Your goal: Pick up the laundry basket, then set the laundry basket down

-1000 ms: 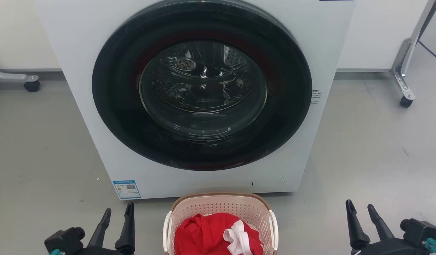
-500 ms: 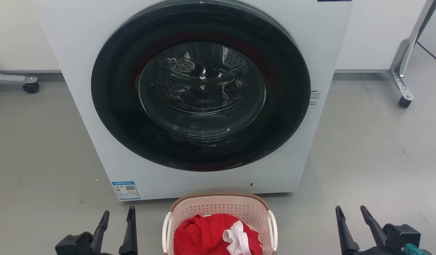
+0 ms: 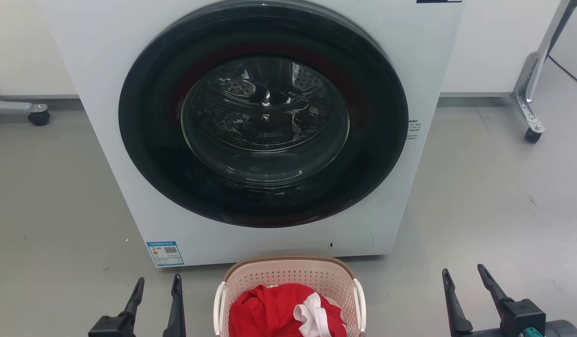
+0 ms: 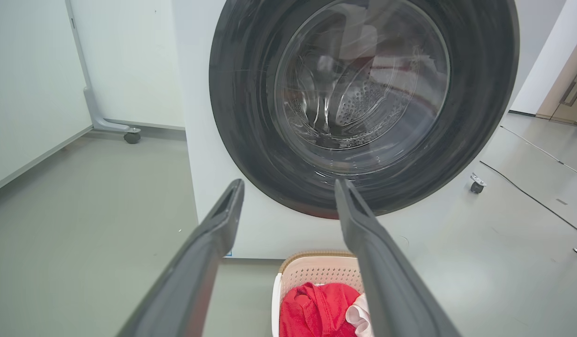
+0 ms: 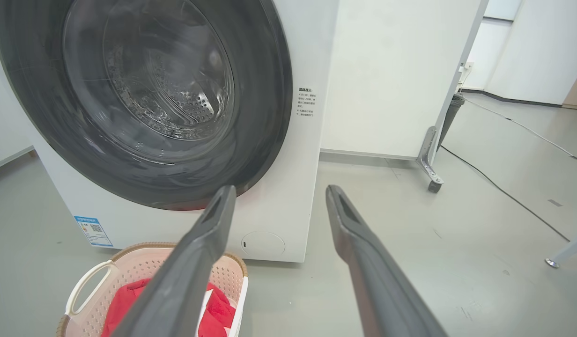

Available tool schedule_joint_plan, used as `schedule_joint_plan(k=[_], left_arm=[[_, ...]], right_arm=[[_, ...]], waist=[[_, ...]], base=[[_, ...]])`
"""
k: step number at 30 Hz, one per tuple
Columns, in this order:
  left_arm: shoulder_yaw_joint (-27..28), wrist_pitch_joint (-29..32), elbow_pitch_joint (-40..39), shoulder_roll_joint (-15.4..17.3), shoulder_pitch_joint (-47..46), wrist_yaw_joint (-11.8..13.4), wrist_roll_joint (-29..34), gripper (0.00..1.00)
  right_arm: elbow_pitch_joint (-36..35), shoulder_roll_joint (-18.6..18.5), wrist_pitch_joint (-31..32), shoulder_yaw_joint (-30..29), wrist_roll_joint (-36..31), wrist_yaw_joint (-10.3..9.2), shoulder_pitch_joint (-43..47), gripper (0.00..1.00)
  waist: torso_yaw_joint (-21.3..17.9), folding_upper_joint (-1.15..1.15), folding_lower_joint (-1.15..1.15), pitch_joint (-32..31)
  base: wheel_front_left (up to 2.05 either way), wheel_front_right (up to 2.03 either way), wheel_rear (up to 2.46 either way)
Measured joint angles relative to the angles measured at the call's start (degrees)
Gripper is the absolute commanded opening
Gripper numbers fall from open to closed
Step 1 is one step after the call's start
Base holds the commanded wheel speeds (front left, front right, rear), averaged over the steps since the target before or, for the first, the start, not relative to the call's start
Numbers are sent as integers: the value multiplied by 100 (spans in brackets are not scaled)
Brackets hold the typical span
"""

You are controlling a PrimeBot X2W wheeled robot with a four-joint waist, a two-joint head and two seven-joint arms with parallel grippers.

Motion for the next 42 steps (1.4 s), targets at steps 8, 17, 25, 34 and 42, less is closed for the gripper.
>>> schedule_joint_plan(k=[8, 17, 25, 34, 42], left_arm=[[7, -98, 41, -13, 0, 91, 342, 100], [82, -98, 103, -77, 1, 85, 331, 100], [113, -98, 187, -89, 1, 75, 312, 100], [132, -98, 256, -119, 1, 25, 313, 100], [130, -98, 257, -144, 1, -24, 324, 100]], right_arm=[[-45, 22, -104, -24, -325, -96, 26, 100], [-41, 233, -104, -197, -46, -88, 99, 100], [-31, 300, -104, -236, -23, -37, 99, 100], [5, 318, -104, -283, -24, 22, 99, 100], [12, 319, -104, -281, -83, 73, 107, 100]], waist=[[-2, 0, 0, -14], [0, 0, 0, -10], [-2, 0, 1, 6], [-4, 0, 1, 27], [24, 0, 1, 154]], base=[[0, 0, 0], [0, 0, 0], [0, 0, 0], [0, 0, 0], [0, 0, 0]])
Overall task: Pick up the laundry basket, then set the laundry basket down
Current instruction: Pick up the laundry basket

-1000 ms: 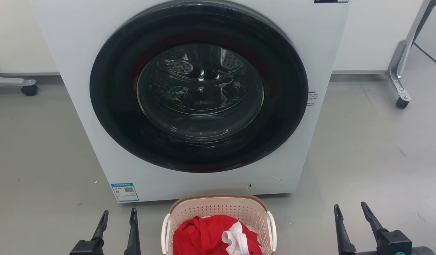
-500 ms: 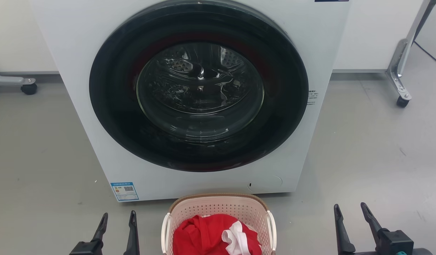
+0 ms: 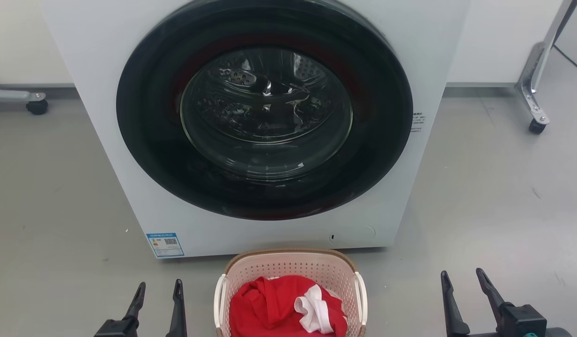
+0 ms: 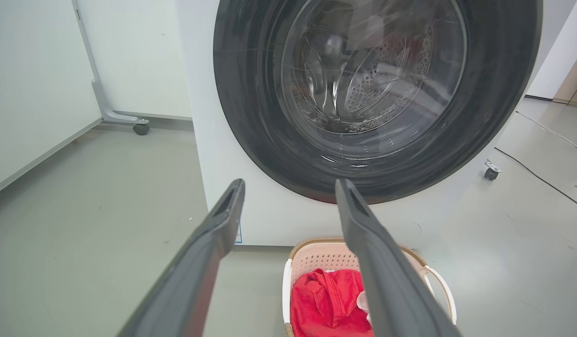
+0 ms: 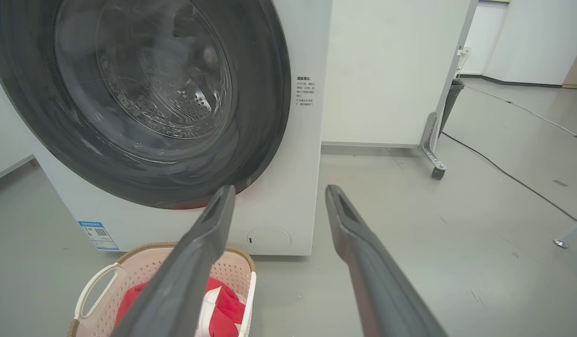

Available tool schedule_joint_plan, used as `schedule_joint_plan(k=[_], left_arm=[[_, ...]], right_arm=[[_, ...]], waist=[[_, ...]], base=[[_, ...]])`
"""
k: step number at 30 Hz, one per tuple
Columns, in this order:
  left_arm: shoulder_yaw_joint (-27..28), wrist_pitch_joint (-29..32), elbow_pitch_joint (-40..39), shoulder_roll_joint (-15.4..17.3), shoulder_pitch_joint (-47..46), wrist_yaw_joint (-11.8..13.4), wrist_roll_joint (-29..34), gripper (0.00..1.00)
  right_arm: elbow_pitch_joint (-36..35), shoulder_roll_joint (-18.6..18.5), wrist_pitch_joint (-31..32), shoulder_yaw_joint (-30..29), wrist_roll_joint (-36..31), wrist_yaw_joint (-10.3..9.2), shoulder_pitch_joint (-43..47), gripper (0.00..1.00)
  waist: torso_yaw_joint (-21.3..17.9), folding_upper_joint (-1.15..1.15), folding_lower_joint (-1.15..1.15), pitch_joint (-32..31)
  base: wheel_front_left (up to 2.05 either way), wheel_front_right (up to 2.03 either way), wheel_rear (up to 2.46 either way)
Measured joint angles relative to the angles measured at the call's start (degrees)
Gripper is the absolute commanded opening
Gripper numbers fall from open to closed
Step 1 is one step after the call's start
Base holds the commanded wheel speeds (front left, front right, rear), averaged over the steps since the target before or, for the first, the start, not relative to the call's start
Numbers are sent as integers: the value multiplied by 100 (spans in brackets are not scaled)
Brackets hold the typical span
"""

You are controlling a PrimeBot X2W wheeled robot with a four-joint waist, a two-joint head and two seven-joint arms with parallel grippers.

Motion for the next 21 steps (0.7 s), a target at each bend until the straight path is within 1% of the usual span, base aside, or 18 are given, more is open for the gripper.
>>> schedule_joint_plan(k=[9, 21], left_arm=[[16, 0, -103, -14, -15, -60, 10, 100], [-10, 0, -92, -20, -463, -197, 32, 100]], right_arm=[[-82, 35, 0, 5, -63, 27, -52, 100], [-74, 91, 0, -8, -241, 37, -425, 100]], waist=[[37, 0, 0, 374], [53, 0, 1, 1239]], base=[[0, 0, 0], [0, 0, 0]])
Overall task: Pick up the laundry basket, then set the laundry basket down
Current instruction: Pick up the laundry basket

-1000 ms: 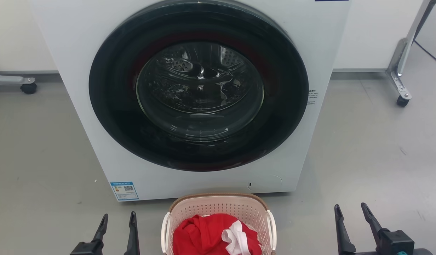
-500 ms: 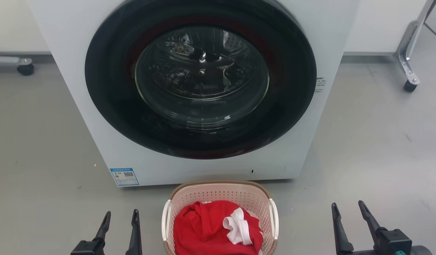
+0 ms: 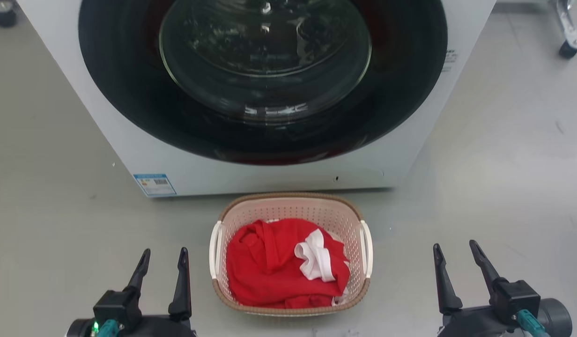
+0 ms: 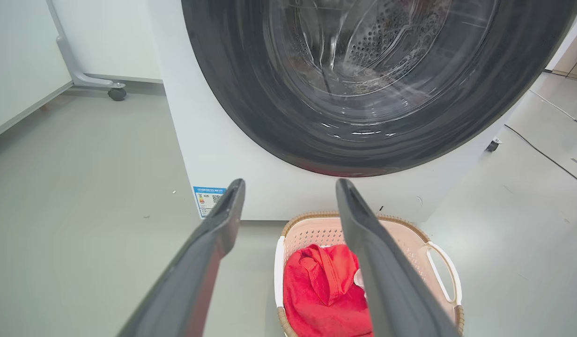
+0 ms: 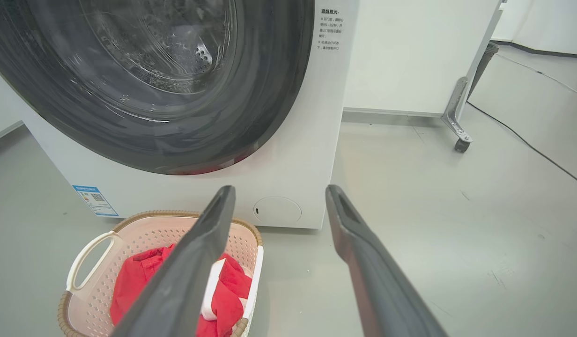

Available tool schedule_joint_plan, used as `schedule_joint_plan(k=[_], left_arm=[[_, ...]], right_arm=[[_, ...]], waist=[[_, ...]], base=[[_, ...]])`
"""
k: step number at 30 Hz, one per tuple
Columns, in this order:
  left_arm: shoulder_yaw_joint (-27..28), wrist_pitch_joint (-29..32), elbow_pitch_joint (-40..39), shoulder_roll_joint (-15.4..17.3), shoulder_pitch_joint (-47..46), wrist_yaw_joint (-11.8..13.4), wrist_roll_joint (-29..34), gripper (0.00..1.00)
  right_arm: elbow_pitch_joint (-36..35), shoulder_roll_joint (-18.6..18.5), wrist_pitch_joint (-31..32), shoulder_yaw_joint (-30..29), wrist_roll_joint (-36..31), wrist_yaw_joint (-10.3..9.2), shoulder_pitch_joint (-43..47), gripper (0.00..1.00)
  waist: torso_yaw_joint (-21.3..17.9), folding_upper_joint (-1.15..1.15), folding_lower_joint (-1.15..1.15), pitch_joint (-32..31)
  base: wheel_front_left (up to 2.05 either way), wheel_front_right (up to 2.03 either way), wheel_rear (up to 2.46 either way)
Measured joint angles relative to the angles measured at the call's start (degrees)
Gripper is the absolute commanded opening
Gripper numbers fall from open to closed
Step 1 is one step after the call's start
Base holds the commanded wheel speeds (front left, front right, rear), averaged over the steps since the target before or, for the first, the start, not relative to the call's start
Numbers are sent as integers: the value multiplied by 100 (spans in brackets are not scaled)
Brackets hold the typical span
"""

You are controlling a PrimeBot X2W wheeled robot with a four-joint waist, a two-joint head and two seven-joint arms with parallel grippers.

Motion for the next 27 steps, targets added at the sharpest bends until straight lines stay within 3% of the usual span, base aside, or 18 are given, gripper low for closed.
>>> schedule_joint_plan(k=[27], left_arm=[[142, 4, 775, 186, -1662, -369, -18, 100]], right_arm=[[183, 229, -26, -158, -144, -99, -1328, 100]], waist=[[-52, 0, 0, 2168]], base=[[0, 0, 0]])
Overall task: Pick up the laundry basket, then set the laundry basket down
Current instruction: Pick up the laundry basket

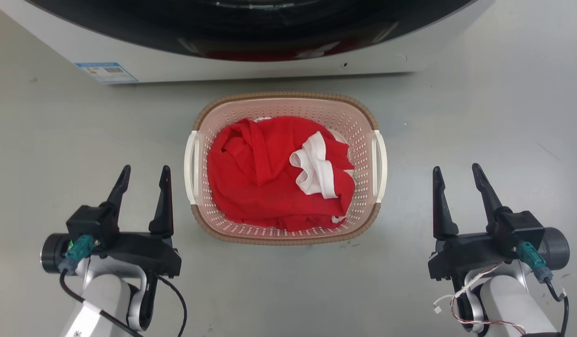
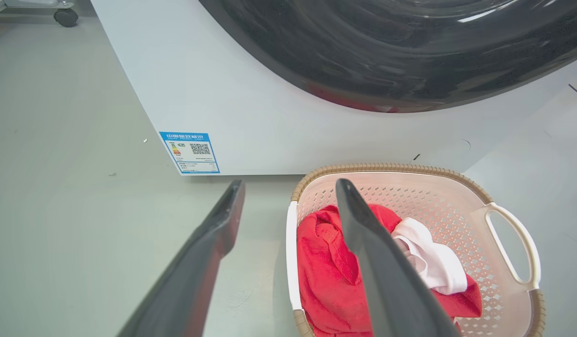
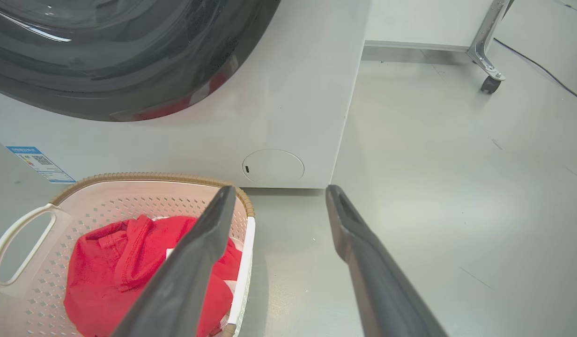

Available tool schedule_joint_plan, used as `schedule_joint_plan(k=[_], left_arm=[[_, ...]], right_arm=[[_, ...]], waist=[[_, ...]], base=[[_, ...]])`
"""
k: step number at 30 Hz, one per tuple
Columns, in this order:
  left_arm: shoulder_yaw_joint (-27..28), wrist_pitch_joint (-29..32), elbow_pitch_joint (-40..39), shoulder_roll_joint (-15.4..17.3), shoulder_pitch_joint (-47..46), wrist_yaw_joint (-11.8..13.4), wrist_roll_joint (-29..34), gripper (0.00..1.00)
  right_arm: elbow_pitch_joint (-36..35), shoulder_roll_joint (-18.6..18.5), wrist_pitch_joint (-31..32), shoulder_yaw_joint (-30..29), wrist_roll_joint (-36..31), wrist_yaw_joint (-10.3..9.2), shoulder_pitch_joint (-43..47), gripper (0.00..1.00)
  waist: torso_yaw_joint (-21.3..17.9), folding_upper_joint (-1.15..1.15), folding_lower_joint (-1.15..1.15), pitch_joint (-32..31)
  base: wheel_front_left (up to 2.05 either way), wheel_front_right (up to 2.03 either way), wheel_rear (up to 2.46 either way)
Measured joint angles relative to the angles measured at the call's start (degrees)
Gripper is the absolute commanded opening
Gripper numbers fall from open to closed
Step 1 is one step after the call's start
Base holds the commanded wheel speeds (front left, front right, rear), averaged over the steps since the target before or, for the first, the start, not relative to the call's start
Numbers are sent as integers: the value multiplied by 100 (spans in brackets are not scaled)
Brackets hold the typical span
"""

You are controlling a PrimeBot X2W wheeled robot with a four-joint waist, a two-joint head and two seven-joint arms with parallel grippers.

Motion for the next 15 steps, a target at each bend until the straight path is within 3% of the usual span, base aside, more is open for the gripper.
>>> schedule_joint_plan(k=[15], left_arm=[[1, 160, 654, 38, -1217, -339, -93, 100]], right_arm=[[494, 116, -15, 31, -7, -5, -993, 100]], waist=[[-25, 0, 0, 1270]], base=[[0, 0, 0]])
